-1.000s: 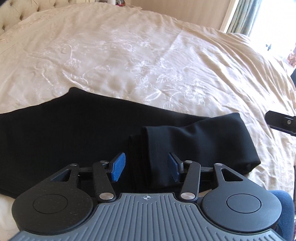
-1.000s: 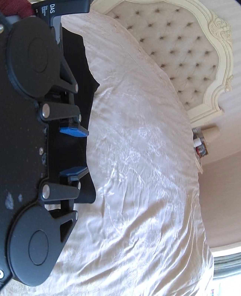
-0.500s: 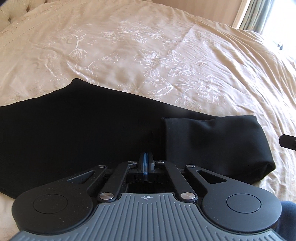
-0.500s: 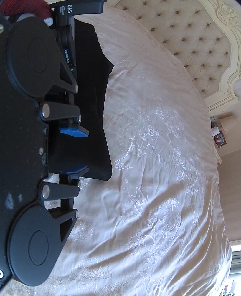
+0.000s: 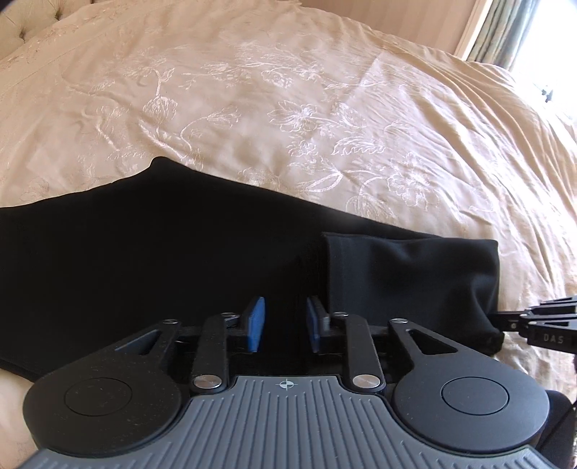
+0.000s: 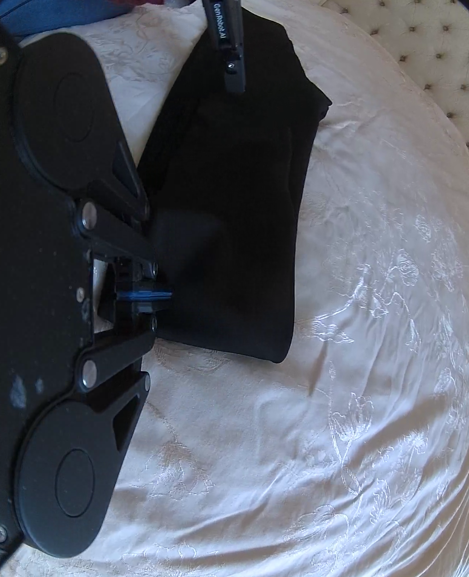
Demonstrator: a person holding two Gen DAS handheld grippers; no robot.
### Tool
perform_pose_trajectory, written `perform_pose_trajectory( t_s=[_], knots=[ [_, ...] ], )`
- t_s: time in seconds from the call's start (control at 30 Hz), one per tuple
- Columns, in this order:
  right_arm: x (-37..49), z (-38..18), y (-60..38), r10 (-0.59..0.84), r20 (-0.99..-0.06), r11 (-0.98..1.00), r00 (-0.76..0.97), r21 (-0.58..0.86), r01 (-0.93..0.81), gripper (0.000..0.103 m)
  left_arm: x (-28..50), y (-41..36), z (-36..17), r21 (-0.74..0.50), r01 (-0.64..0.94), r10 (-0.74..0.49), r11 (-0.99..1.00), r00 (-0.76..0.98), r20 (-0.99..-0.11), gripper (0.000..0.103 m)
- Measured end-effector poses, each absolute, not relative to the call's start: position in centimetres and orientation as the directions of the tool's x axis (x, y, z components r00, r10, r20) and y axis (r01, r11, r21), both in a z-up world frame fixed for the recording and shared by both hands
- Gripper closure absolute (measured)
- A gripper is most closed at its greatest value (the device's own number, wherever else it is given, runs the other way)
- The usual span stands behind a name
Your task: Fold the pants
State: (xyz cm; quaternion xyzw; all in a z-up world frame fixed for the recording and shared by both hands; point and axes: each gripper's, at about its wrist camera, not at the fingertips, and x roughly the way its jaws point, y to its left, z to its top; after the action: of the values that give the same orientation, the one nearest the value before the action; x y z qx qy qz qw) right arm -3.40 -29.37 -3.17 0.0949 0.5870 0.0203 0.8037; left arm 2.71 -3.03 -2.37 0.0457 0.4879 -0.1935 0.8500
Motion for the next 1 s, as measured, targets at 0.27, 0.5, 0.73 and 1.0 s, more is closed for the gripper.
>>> perform_pose_trajectory(
  t_s=[0.27,0.5,0.73,1.0],
  knots=[
    [-3.8,-1.9,-29.9,0.123,-0.94,0.986,0.317,0.151,0.068,0.098,3.4,-7.0,-3.0,-0.083,0.454,-0.294,0.887,0.417,-0.86,0.053],
    [-4.2,1.0,-29.9,0.154,-0.862,0.979,0.483,0.201,0.047,0.097,2.8,-5.6,-5.8,-0.077,0.47,-0.266,0.879,0.35,-0.898,0.053],
    [-2.4,-3.0,-27.0,0.18,-0.942,0.981,0.285,0.152,-0.12,0.099,2.5,-3.6,-4.2,-0.085,0.448,-0.275,0.89,0.378,-0.884,0.053],
    [-2.3,0.4,-28.9,0.232,-0.885,0.972,0.403,0.222,-0.072,0.096,2.4,-2.7,-2.7,-0.09,0.441,-0.293,0.893,0.417,-0.861,0.053]
  ],
)
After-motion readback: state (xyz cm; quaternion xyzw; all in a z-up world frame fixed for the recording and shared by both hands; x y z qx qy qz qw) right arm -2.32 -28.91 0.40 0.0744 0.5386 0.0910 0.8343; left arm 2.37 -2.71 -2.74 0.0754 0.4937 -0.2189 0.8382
